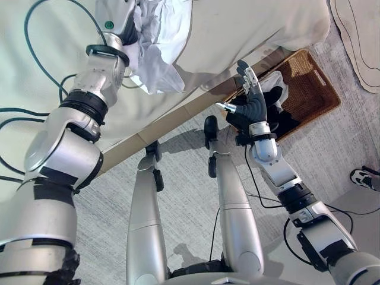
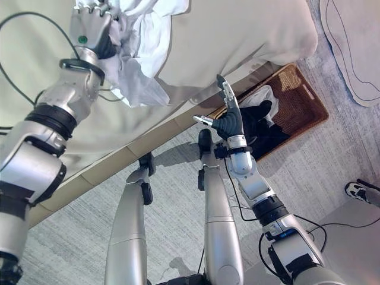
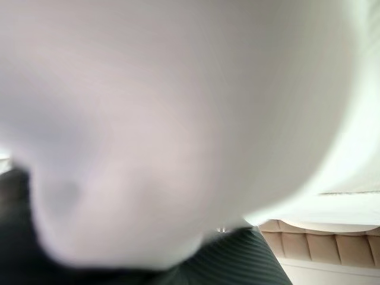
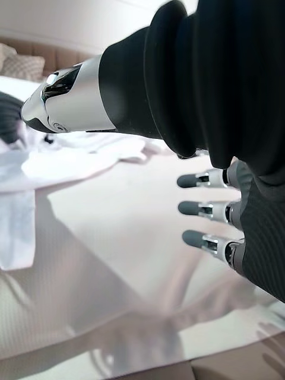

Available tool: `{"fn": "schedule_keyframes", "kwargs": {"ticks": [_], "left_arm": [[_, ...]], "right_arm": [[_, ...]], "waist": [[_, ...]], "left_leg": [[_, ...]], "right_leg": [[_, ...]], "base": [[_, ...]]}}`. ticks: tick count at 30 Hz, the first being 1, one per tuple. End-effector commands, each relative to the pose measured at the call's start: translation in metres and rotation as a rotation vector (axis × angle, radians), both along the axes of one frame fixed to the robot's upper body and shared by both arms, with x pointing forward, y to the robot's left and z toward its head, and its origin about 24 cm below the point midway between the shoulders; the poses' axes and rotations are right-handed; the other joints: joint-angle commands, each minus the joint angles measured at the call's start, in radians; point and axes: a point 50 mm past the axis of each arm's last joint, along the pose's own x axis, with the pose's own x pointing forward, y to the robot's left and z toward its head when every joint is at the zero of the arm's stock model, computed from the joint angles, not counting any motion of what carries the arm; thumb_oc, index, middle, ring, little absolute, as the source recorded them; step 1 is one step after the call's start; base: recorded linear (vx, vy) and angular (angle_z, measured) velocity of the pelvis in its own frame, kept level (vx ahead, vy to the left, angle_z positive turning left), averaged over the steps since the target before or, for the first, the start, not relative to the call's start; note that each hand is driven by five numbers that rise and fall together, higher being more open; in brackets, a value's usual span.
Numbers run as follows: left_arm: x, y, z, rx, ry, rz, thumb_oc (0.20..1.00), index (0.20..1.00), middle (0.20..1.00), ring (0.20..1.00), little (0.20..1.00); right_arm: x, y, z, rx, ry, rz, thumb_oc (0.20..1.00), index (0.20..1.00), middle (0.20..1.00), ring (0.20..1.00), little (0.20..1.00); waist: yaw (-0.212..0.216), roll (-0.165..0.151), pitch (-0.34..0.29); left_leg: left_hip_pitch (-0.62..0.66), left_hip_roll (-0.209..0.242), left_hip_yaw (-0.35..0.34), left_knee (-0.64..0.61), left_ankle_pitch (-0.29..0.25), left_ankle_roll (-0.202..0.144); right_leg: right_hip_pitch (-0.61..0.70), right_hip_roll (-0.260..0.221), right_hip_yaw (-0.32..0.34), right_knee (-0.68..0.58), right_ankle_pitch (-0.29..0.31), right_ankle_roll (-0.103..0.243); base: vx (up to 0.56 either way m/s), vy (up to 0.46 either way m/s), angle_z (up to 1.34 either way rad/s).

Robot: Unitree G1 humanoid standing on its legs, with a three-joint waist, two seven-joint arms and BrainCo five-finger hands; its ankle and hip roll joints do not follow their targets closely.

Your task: Pick up clothes into the bucket

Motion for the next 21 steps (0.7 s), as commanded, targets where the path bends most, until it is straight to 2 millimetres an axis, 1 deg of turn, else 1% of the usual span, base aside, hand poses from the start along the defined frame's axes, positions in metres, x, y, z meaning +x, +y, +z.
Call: {"fn": "schedule_keyframes", "kwargs": {"ticks": [1,4,5,8,11,14,15,16,17,18,19,20,21], "left_arm": [[0.001,0.024,-0.021,-0.010,0.084,0.076,0.200,0.200,0.200,0.200,0.200],[0.001,0.025,-0.024,-0.011,0.085,0.069,0.200,0.200,0.200,0.200,0.200],[0.000,0.029,-0.032,-0.022,0.097,0.064,0.200,0.200,0.200,0.200,0.200],[-0.003,0.031,-0.048,-0.050,0.105,0.033,0.200,0.200,0.200,0.200,0.200],[-0.010,0.029,-0.066,-0.088,0.104,-0.031,0.200,0.200,0.200,0.200,0.200],[-0.020,0.022,-0.083,-0.176,0.095,-0.136,0.200,0.200,0.200,0.200,0.200],[-0.021,0.022,-0.084,-0.177,0.098,-0.134,0.200,0.200,0.200,0.200,0.200],[-0.029,0.021,-0.098,-0.229,0.101,-0.185,0.200,0.200,0.200,0.200,0.200],[-0.030,0.022,-0.099,-0.230,0.102,-0.183,0.200,0.200,0.200,0.200,0.200],[-0.042,0.016,-0.111,-0.256,0.109,-0.261,0.200,0.200,0.200,0.200,0.200],[-0.042,0.017,-0.112,-0.257,0.110,-0.259,0.200,0.200,0.200,0.200,0.200],[-0.052,0.013,-0.125,-0.262,0.132,-0.320,0.200,0.200,0.200,0.200,0.200],[-0.056,0.010,-0.130,-0.264,0.146,-0.346,0.200,0.200,0.200,0.200,0.200]], "right_arm": [[-0.011,-0.006,0.010,0.021,-0.084,0.008,1.000,1.000,1.000,1.000,1.000],[-0.010,-0.006,0.010,0.020,-0.081,0.004,1.000,1.000,1.000,1.000,1.000],[-0.009,-0.007,0.010,0.020,-0.083,-0.003,1.000,1.000,1.000,1.000,1.000],[-0.008,-0.007,0.008,0.018,-0.073,-0.015,1.000,1.000,1.000,1.000,1.000],[-0.006,-0.013,0.006,-0.006,-0.069,-0.054,1.000,1.000,1.000,1.000,1.000],[-0.003,-0.021,0.004,-0.025,-0.050,-0.108,1.000,1.000,1.000,1.000,1.000],[-0.003,-0.021,0.003,-0.027,-0.048,-0.106,1.000,1.000,1.000,1.000,1.000],[-0.001,-0.026,0.003,-0.055,-0.041,-0.140,1.000,1.000,1.000,1.000,1.000],[-0.001,-0.026,0.002,-0.056,-0.040,-0.139,1.000,1.000,1.000,1.000,1.000],[0.002,-0.033,-0.002,-0.114,-0.022,-0.178,1.000,1.000,1.000,1.000,1.000],[0.002,-0.032,-0.002,-0.116,-0.021,-0.177,1.000,1.000,1.000,1.000,1.000],[0.004,-0.035,0.000,-0.211,-0.037,-0.210,1.000,1.000,1.000,1.000,1.000],[0.006,-0.036,-0.002,-0.254,-0.033,-0.217,1.000,1.000,1.000,1.000,1.000]], "waist": [[-0.022,0.030,-0.021],[-0.017,0.031,-0.021],[-0.009,0.033,-0.021],[0.005,0.035,-0.021],[0.029,0.043,-0.021],[0.059,0.049,-0.022],[0.057,0.050,-0.021],[0.074,0.052,-0.027],[0.072,0.052,-0.024],[0.092,0.055,-0.040],[0.090,0.055,-0.037],[0.107,0.053,-0.058],[0.112,0.052,-0.065]], "left_leg": [[-0.015,0.003,0.024,0.046,-0.026,0.038],[0.003,0.000,0.022,0.035,-0.023,0.038],[0.031,-0.001,0.022,0.020,-0.019,0.037],[0.094,-0.006,0.023,-0.019,-0.010,0.034],[0.175,-0.014,0.021,-0.067,-0.003,0.031],[0.277,-0.017,0.014,-0.132,0.007,0.028],[0.284,-0.017,0.013,-0.137,0.008,0.028],[0.347,-0.019,0.011,-0.170,0.014,0.025],[0.354,-0.019,0.011,-0.174,0.015,0.025],[0.420,-0.019,0.006,-0.214,0.020,0.022],[0.427,-0.019,0.006,-0.218,0.021,0.022],[0.488,-0.017,0.003,-0.260,0.028,0.020],[0.516,-0.017,0.000,-0.275,0.030,0.019]], "right_leg": [[0.041,-0.033,-0.022,-0.077,0.079,0.063],[0.057,-0.034,-0.027,-0.081,0.079,0.064],[0.081,-0.037,-0.033,-0.087,0.078,0.064],[0.141,-0.044,-0.039,-0.111,0.081,0.066],[0.216,-0.055,-0.047,-0.142,0.083,0.066],[0.314,-0.067,-0.060,-0.182,0.086,0.070],[0.321,-0.067,-0.061,-0.186,0.087,0.070],[0.387,-0.075,-0.071,-0.218,0.089,0.071],[0.394,-0.075,-0.072,-0.221,0.090,0.071],[0.459,-0.082,-0.084,-0.253,0.093,0.073],[0.466,-0.081,-0.085,-0.257,0.094,0.073],[0.534,-0.087,-0.094,-0.298,0.101,0.078],[0.564,-0.088,-0.101,-0.313,0.103,0.079]], "base": [[0.00,0.000,0.00],[0.00,0.000,0.00],[0.00,0.000,0.00],[0.00,0.010,0.03],[0.01,0.022,0.04],[0.03,0.018,0.03],[0.06,0.010,0.05],[0.04,0.006,0.04],[0.10,0.005,0.04],[0.06,-0.002,0.05],[0.13,-0.004,0.11],[0.11,-0.005,0.14],[0.14,-0.002,0.11]]}}
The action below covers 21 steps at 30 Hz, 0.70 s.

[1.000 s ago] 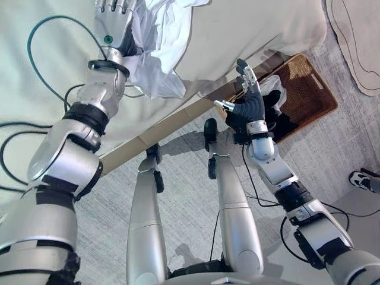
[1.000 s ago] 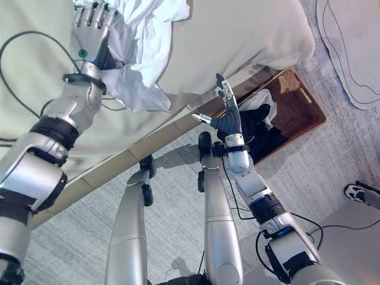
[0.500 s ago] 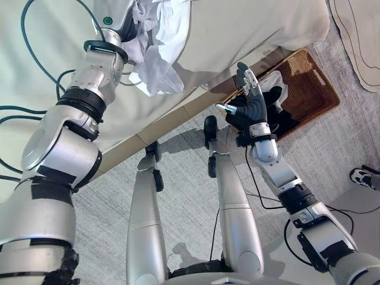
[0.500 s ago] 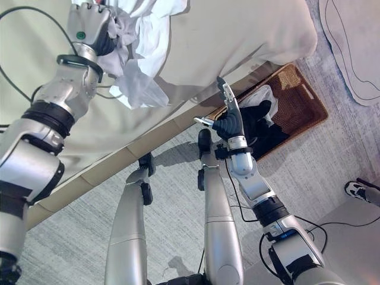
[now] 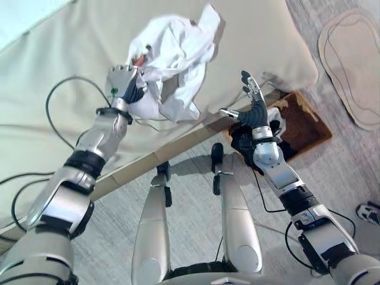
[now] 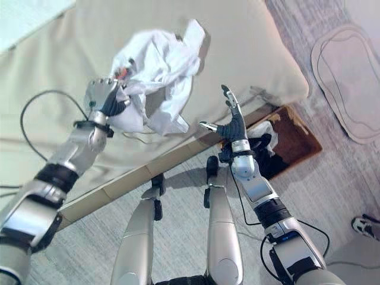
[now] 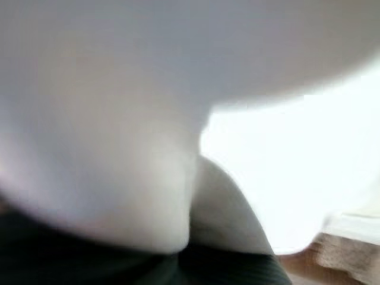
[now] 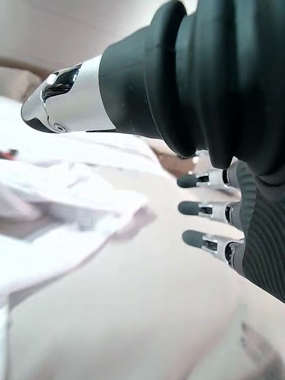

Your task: Pick up clothes into the bucket

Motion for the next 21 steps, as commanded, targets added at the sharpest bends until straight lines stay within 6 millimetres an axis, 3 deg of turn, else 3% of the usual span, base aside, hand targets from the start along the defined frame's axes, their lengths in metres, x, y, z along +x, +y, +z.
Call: {"fn": "schedule_keyframes", "kwargs": {"ticks": [1,5,6,12,14,16,21], "left_arm": [[-0.011,-0.016,0.016,-0.042,-0.087,-0.157,0.200,0.200,0.200,0.200,0.200],[-0.030,-0.027,0.008,-0.135,-0.075,-0.278,0.200,0.200,0.200,0.200,0.200],[-0.039,-0.034,0.001,-0.235,-0.045,-0.360,0.200,0.200,0.200,0.200,0.200],[-0.056,-0.052,0.005,-0.359,-0.021,-0.521,0.200,0.200,0.200,0.200,0.200],[-0.064,-0.063,0.019,-0.435,-0.036,-0.634,0.200,0.200,0.200,0.200,0.200],[-0.066,-0.067,0.027,-0.464,-0.043,-0.679,0.200,0.200,0.200,0.200,0.200],[-0.067,-0.072,0.037,-0.487,-0.069,-0.715,0.200,0.200,0.200,0.200,0.200]], "right_arm": [[0.000,-0.014,0.015,-0.126,-0.091,-0.053,1.000,1.000,1.000,1.000,1.000],[0.004,-0.015,0.005,-0.182,-0.038,-0.044,1.000,1.000,1.000,1.000,1.000],[0.008,-0.014,-0.005,-0.226,0.024,-0.038,1.000,1.000,1.000,1.000,1.000],[0.016,0.002,-0.019,-0.367,0.093,0.022,1.000,1.000,1.000,1.000,1.000],[0.013,0.029,-0.023,-0.504,0.089,0.148,1.000,1.000,1.000,1.000,1.000],[0.009,0.044,-0.027,-0.535,0.097,0.218,1.000,1.000,1.000,1.000,1.000],[-0.002,0.062,-0.042,-0.533,0.149,0.322,1.000,1.000,1.000,1.000,1.000]], "waist": [[0.013,0.035,-0.073],[0.033,0.031,-0.110],[0.049,0.027,-0.144],[0.071,0.026,-0.199],[0.078,0.021,-0.251],[0.079,0.021,-0.273],[0.079,0.022,-0.313]], "left_leg": [[0.062,-0.001,0.016,-0.014,-0.025,0.016],[0.144,-0.001,0.008,-0.074,-0.006,0.011],[0.184,0.001,0.005,-0.104,0.001,0.007],[0.266,0.003,-0.001,-0.153,0.009,0.004],[0.321,0.003,0.001,-0.179,0.007,0.002],[0.346,0.004,-0.001,-0.184,0.002,0.003],[0.396,0.007,0.002,-0.201,-0.011,0.007]], "right_leg": [[0.126,-0.060,-0.045,-0.130,0.093,0.074],[0.224,-0.057,-0.064,-0.205,0.113,0.077],[0.267,-0.056,-0.074,-0.239,0.121,0.080],[0.358,-0.047,-0.099,-0.286,0.129,0.082],[0.411,-0.039,-0.112,-0.310,0.124,0.080],[0.437,-0.037,-0.114,-0.321,0.121,0.081],[0.486,-0.030,-0.119,-0.339,0.111,0.082]], "base": [[0.11,-0.001,0.08],[0.10,-0.012,0.10],[0.08,-0.008,0.05],[0.11,-0.007,0.11],[0.16,0.014,0.07],[0.11,0.006,0.02],[0.11,0.004,0.00]]}}
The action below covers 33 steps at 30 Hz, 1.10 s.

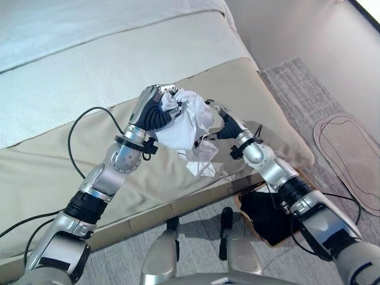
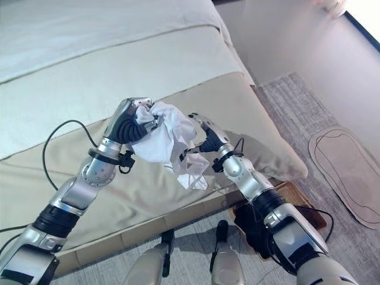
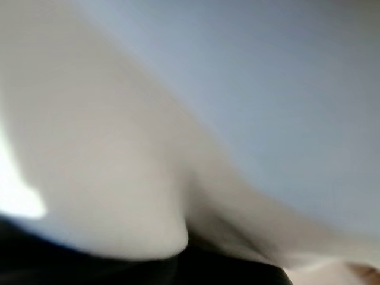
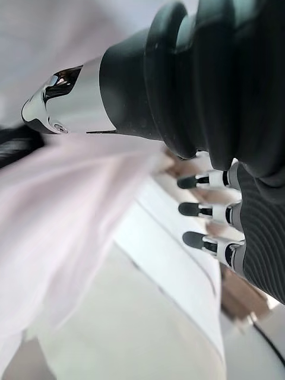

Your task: Pick up clothes into the bucket

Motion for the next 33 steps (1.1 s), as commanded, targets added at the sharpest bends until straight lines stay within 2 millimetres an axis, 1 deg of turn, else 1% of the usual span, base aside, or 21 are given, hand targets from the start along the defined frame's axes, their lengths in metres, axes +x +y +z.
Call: {"fn": "schedule_keyframes", "kwargs": {"ticks": [1,2,3,4,5,6,7,8,9,10,11,13,14,17,19,22,23,26,28,29,33], "left_arm": [[-0.007,-0.008,0.023,-0.129,-0.094,-0.091,0.200,0.200,0.200,0.200,0.200],[-0.007,-0.008,0.023,-0.129,-0.093,-0.091,0.200,0.200,0.200,0.200,0.200],[-0.007,-0.008,0.027,-0.132,-0.104,-0.094,0.200,0.200,0.200,0.200,0.200],[-0.007,-0.008,0.027,-0.132,-0.103,-0.094,0.200,0.200,0.200,0.200,0.200],[-0.006,-0.009,0.029,-0.124,-0.111,-0.092,0.200,0.200,0.200,0.200,0.200],[-0.006,-0.009,0.029,-0.124,-0.111,-0.092,0.200,0.200,0.200,0.200,0.200],[-0.006,-0.009,0.033,-0.104,-0.126,-0.088,0.200,0.200,0.200,0.200,0.200],[-0.006,-0.009,0.033,-0.104,-0.125,-0.088,0.200,0.200,0.200,0.200,0.200],[-0.005,-0.009,0.036,-0.081,-0.140,-0.079,0.200,0.200,0.200,0.200,0.200],[-0.005,-0.009,0.036,-0.081,-0.139,-0.080,0.200,0.200,0.200,0.200,0.200],[-0.004,-0.008,0.036,-0.058,-0.142,-0.067,0.200,0.200,0.200,0.200,0.200],[-0.004,-0.008,0.035,-0.053,-0.140,-0.067,0.200,0.200,0.200,0.200,0.200],[-0.004,-0.007,0.033,-0.054,-0.133,-0.064,0.200,0.200,0.200,0.200,0.200],[-0.007,-0.009,0.027,-0.082,-0.104,-0.081,0.200,0.200,0.200,0.200,0.200],[-0.008,-0.010,0.024,-0.090,-0.094,-0.089,0.200,0.200,0.200,0.200,0.200],[-0.013,-0.016,0.022,-0.153,-0.073,-0.133,0.200,0.200,0.200,0.200,0.200],[-0.015,-0.018,0.022,-0.180,-0.068,-0.153,0.200,0.200,0.200,0.200,0.200],[-0.019,-0.021,0.025,-0.245,-0.064,-0.190,0.200,0.200,0.200,0.200,0.200],[-0.026,-0.027,0.034,-0.296,-0.082,-0.254,0.200,0.200,0.200,0.200,0.200],[-0.026,-0.027,0.034,-0.295,-0.082,-0.254,0.200,0.200,0.200,0.200,0.200],[-0.034,-0.035,0.049,-0.352,-0.107,-0.350,0.200,0.200,0.200,0.200,0.200]], "right_arm": [[-0.019,0.020,-0.018,0.054,0.082,0.121,1.000,1.000,1.000,1.000,1.000],[-0.019,0.020,-0.019,0.054,0.084,0.122,1.000,1.000,1.000,1.000,1.000],[-0.026,0.024,-0.029,0.075,0.146,0.146,1.000,1.000,1.000,1.000,1.000],[-0.026,0.024,-0.030,0.076,0.147,0.146,1.000,1.000,1.000,1.000,1.000],[-0.031,0.025,-0.037,0.083,0.187,0.164,1.000,1.000,1.000,1.000,1.000],[-0.032,0.025,-0.037,0.083,0.188,0.164,1.000,1.000,1.000,1.000,1.000],[-0.037,0.025,-0.047,0.127,0.257,0.177,1.000,1.000,1.000,1.000,1.000],[-0.037,0.024,-0.047,0.128,0.259,0.177,1.000,1.000,1.000,1.000,1.000],[-0.043,0.021,-0.055,0.214,0.343,0.187,1.000,1.000,1.000,1.000,1.000],[-0.043,0.021,-0.055,0.216,0.345,0.187,1.000,1.000,1.000,1.000,1.000],[-0.047,0.015,-0.056,0.292,0.381,0.184,1.000,1.000,1.000,1.000,1.000],[-0.048,0.011,-0.057,0.331,0.401,0.179,1.000,1.000,1.000,1.000,1.000],[-0.050,0.005,-0.058,0.407,0.424,0.162,1.000,1.000,1.000,1.000,1.000],[-0.051,0.001,-0.056,0.453,0.408,0.139,1.000,1.000,1.000,1.000,1.000],[-0.052,0.001,-0.056,0.457,0.403,0.135,1.000,1.000,1.000,1.000,1.000],[-0.050,0.005,-0.059,0.490,0.402,0.097,1.000,1.000,1.000,1.000,1.000],[-0.050,0.010,-0.063,0.509,0.415,0.087,1.000,1.000,1.000,1.000,1.000],[-0.046,0.018,-0.071,0.476,0.399,0.015,1.000,1.000,1.000,1.000,1.000],[-0.040,0.023,-0.076,0.456,0.376,-0.067,1.000,1.000,1.000,1.000,1.000],[-0.040,0.023,-0.076,0.457,0.375,-0.067,1.000,1.000,1.000,1.000,1.000],[-0.037,0.033,-0.076,0.419,0.356,-0.084,1.000,1.000,1.000,1.000,1.000]], "waist": [[0.013,-0.017,-0.131],[0.012,-0.017,-0.132],[0.012,-0.016,-0.147],[0.012,-0.016,-0.147],[0.011,-0.015,-0.160],[0.011,-0.015,-0.160],[0.009,-0.014,-0.172],[0.009,-0.014,-0.172],[0.005,-0.013,-0.181],[0.006,-0.013,-0.181],[0.003,-0.014,-0.187],[0.002,-0.013,-0.191],[-0.001,-0.014,-0.196],[-0.003,-0.016,-0.199],[-0.002,-0.013,-0.203],[-0.002,-0.012,-0.207],[0.000,-0.010,-0.211],[0.005,-0.009,-0.215],[0.011,-0.001,-0.220],[0.011,-0.002,-0.220],[0.018,0.005,-0.225]], "left_leg": [[0.000,0.003,0.045,0.017,-0.040,0.011],[0.002,0.004,0.045,0.015,-0.040,0.011],[0.018,0.006,0.048,0.007,-0.042,0.011],[0.020,0.006,0.048,0.006,-0.042,0.011],[0.033,0.009,0.049,0.000,-0.043,0.011],[0.035,0.009,0.049,-0.001,-0.043,0.010],[0.047,0.013,0.049,-0.009,-0.043,0.009],[0.048,0.013,0.049,-0.010,-0.043,0.009],[0.058,0.014,0.051,-0.016,-0.042,0.008],[0.059,0.014,0.051,-0.017,-0.042,0.008],[0.070,0.017,0.053,-0.024,-0.042,0.008],[0.076,0.018,0.055,-0.028,-0.042,0.007],[0.081,0.018,0.057,-0.031,-0.043,0.008],[0.082,0.013,0.060,-0.028,-0.037,0.012],[0.089,0.016,0.061,-0.030,-0.047,0.012],[0.089,0.012,0.064,-0.027,-0.042,0.015],[0.095,0.014,0.063,-0.028,-0.052,0.015],[0.090,0.011,0.063,-0.024,-0.045,0.018],[0.092,0.010,0.061,-0.023,-0.047,0.018],[0.092,0.010,0.061,-0.022,-0.047,0.018],[0.091,0.007,0.054,-0.021,-0.047,0.018]], "right_leg": [[-0.016,-0.042,-0.020,0.023,0.031,0.061],[-0.014,-0.042,-0.020,0.022,0.030,0.061],[0.002,-0.039,-0.024,0.016,0.025,0.061],[0.003,-0.039,-0.024,0.015,0.025,0.061],[0.017,-0.038,-0.026,0.013,0.021,0.061],[0.018,-0.038,-0.026,0.012,0.021,0.061],[0.030,-0.037,-0.030,0.007,0.017,0.061],[0.031,-0.037,-0.031,0.006,0.017,0.061],[0.040,-0.036,-0.033,0.003,0.015,0.062],[0.042,-0.036,-0.033,0.002,0.015,0.062],[0.048,-0.035,-0.034,0.000,0.014,0.063],[0.051,-0.035,-0.034,-0.002,0.014,0.064],[0.054,-0.034,-0.034,-0.004,0.015,0.066],[0.052,-0.037,-0.030,-0.003,0.024,0.065],[0.059,-0.034,-0.030,-0.007,0.016,0.066],[0.059,-0.038,-0.029,-0.010,0.025,0.066],[0.068,-0.035,-0.030,-0.015,0.018,0.067],[0.068,-0.039,-0.031,-0.016,0.025,0.065],[0.073,-0.040,-0.035,-0.018,0.024,0.065],[0.074,-0.040,-0.035,-0.018,0.024,0.065],[0.078,-0.040,-0.041,-0.022,0.025,0.064]], "base": [[0.12,0.006,-0.02],[0.13,0.000,-0.02],[0.06,-0.001,-0.03],[0.12,0.001,-0.02],[0.06,0.000,-0.01],[0.11,-0.007,0.00],[0.05,-0.009,0.00],[0.10,-0.010,-0.01],[0.05,-0.002,-0.02],[0.08,-0.005,-0.01],[0.04,-0.004,-0.01],[0.05,-0.003,-0.01],[0.05,-0.005,-0.01],[0.01,-0.002,0.00],[0.03,-0.002,-0.02],[0.02,0.002,-0.10],[0.02,-0.003,-0.05],[0.00,-0.005,-0.04],[0.00,0.000,0.00],[0.00,0.000,0.00],[0.00,0.001,0.01]]}}
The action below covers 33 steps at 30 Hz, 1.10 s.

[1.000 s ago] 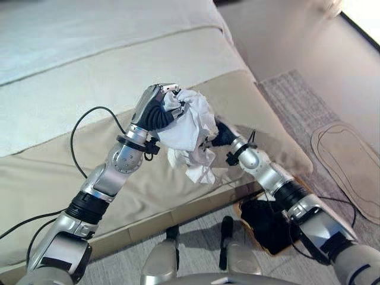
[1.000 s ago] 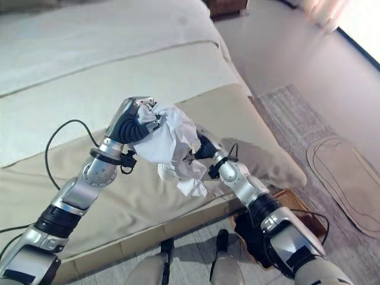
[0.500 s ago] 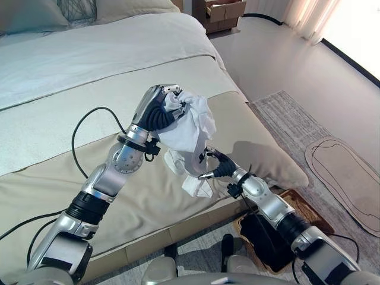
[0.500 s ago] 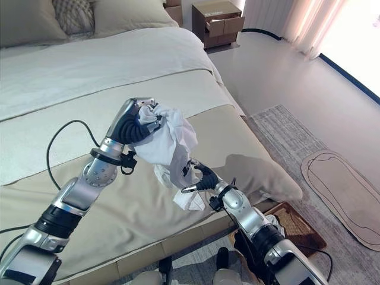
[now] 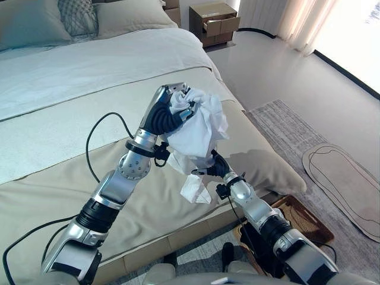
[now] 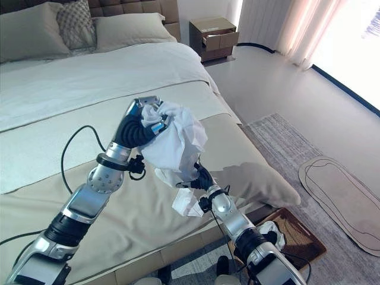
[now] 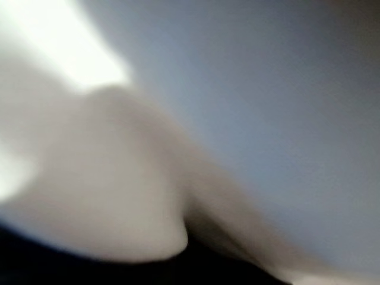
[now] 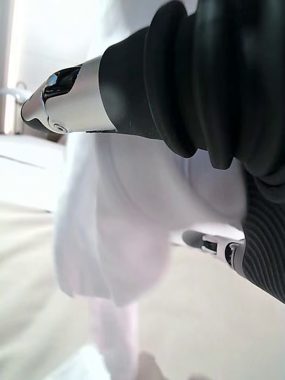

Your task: Pick up clothes into the bucket

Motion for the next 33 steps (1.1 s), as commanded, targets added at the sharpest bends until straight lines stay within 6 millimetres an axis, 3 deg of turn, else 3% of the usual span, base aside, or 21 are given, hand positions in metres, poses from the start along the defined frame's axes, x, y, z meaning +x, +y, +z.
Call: {"fn": "schedule_keyframes", "kwargs": {"ticks": [1,11,12,13,18,25,28,29,30,31,32,33], "left_arm": [[-0.011,-0.010,0.038,-0.154,-0.125,-0.146,0.200,0.200,0.200,0.200,0.200],[-0.020,-0.028,0.053,-0.261,-0.114,-0.332,0.200,0.200,0.200,0.200,0.200],[-0.021,-0.032,0.054,-0.267,-0.111,-0.349,0.200,0.200,0.200,0.200,0.200],[-0.021,-0.032,0.054,-0.269,-0.113,-0.351,0.200,0.200,0.200,0.200,0.200],[-0.018,-0.027,0.052,-0.267,-0.105,-0.321,0.200,0.200,0.200,0.200,0.200],[-0.004,-0.004,0.034,-0.253,-0.051,-0.152,0.200,0.200,0.200,0.200,0.200],[0.003,0.013,0.012,-0.269,0.032,-0.055,0.200,0.200,0.200,0.200,0.200],[0.007,0.021,-0.005,-0.298,0.106,-0.009,0.200,0.200,0.200,0.200,0.200],[0.007,0.021,-0.005,-0.299,0.107,-0.009,0.200,0.200,0.200,0.200,0.200],[0.008,0.035,-0.026,-0.328,0.183,0.058,0.200,0.200,0.200,0.200,0.200],[0.008,0.035,-0.027,-0.328,0.184,0.058,0.200,0.200,0.200,0.200,0.200],[0.009,0.045,-0.049,-0.343,0.259,0.132,0.200,0.200,0.200,0.200,0.200]], "right_arm": [[0.013,0.017,0.025,-0.017,-0.119,0.026,1.000,1.000,1.000,1.000,1.000],[0.020,0.033,0.028,-0.020,-0.100,0.048,1.000,1.000,1.000,1.000,1.000],[0.020,0.036,0.030,0.002,-0.096,0.056,0.526,0.526,0.526,0.526,0.526],[0.020,0.036,0.031,0.019,-0.095,0.058,0.200,0.200,0.200,0.200,0.200],[0.018,0.031,0.032,0.075,-0.084,0.053,0.200,0.200,0.200,0.200,0.200],[0.010,0.004,0.031,0.217,-0.046,-0.005,0.200,0.200,0.200,0.200,0.200],[0.007,-0.009,0.033,0.257,-0.058,-0.054,0.200,0.200,0.200,0.200,0.200],[0.007,-0.015,0.034,0.271,-0.066,-0.083,0.200,0.200,0.200,0.200,0.200],[0.006,-0.015,0.033,0.271,-0.064,-0.083,0.200,0.200,0.200,0.200,0.200],[0.009,-0.048,0.032,0.284,-0.075,-0.185,0.200,0.200,0.200,0.200,0.200],[0.009,-0.048,0.032,0.283,-0.074,-0.185,0.200,0.200,0.200,0.200,0.200],[0.005,-0.065,0.032,0.304,-0.092,-0.250,0.200,0.200,0.200,0.200,0.200]], "waist": [[0.017,-0.014,-0.050],[0.036,-0.012,-0.060],[0.039,-0.010,-0.063],[0.039,-0.013,-0.063],[0.038,-0.012,-0.065],[0.023,-0.021,-0.064],[0.016,-0.025,-0.065],[0.013,-0.027,-0.066],[0.014,-0.025,-0.067],[0.013,-0.032,-0.065],[0.014,-0.030,-0.067],[0.007,-0.034,-0.067]], "left_leg": [[-0.011,-0.018,0.032,0.055,-0.053,0.021],[-0.004,-0.022,0.021,0.058,-0.056,0.022],[0.003,-0.019,0.019,0.056,-0.065,0.021],[-0.004,-0.023,0.020,0.059,-0.056,0.022],[0.004,-0.019,0.018,0.059,-0.066,0.021],[0.005,-0.021,0.027,0.061,-0.062,0.024],[0.009,-0.018,0.033,0.061,-0.064,0.025],[0.010,-0.018,0.036,0.062,-0.065,0.025],[0.017,-0.015,0.036,0.060,-0.075,0.024],[0.016,-0.018,0.039,0.062,-0.067,0.024],[0.022,-0.015,0.039,0.060,-0.076,0.023],[0.025,-0.014,0.043,0.062,-0.077,0.023]], "right_leg": [[-0.003,-0.061,-0.052,0.029,0.018,0.059],[0.016,-0.065,-0.063,0.026,0.016,0.056],[0.023,-0.062,-0.066,0.024,0.009,0.057],[0.017,-0.065,-0.066,0.026,0.016,0.056],[0.025,-0.063,-0.068,0.026,0.006,0.056],[0.020,-0.066,-0.063,0.030,0.013,0.055],[0.020,-0.064,-0.056,0.031,0.011,0.053],[0.021,-0.064,-0.053,0.032,0.010,0.052],[0.028,-0.061,-0.053,0.030,0.003,0.053],[0.025,-0.063,-0.050,0.032,0.009,0.051],[0.030,-0.060,-0.051,0.030,0.003,0.052],[0.029,-0.059,-0.047,0.032,0.003,0.052]], "base": [[0.01,0.003,0.04],[0.02,-0.002,0.06],[0.00,0.000,0.00],[0.04,0.003,0.03],[0.01,0.001,0.00],[0.01,0.000,0.00],[0.00,0.000,-0.03],[0.03,-0.004,-0.04],[0.00,0.000,0.00],[0.03,-0.005,-0.03],[0.00,-0.007,-0.05],[0.03,-0.008,-0.04]]}}
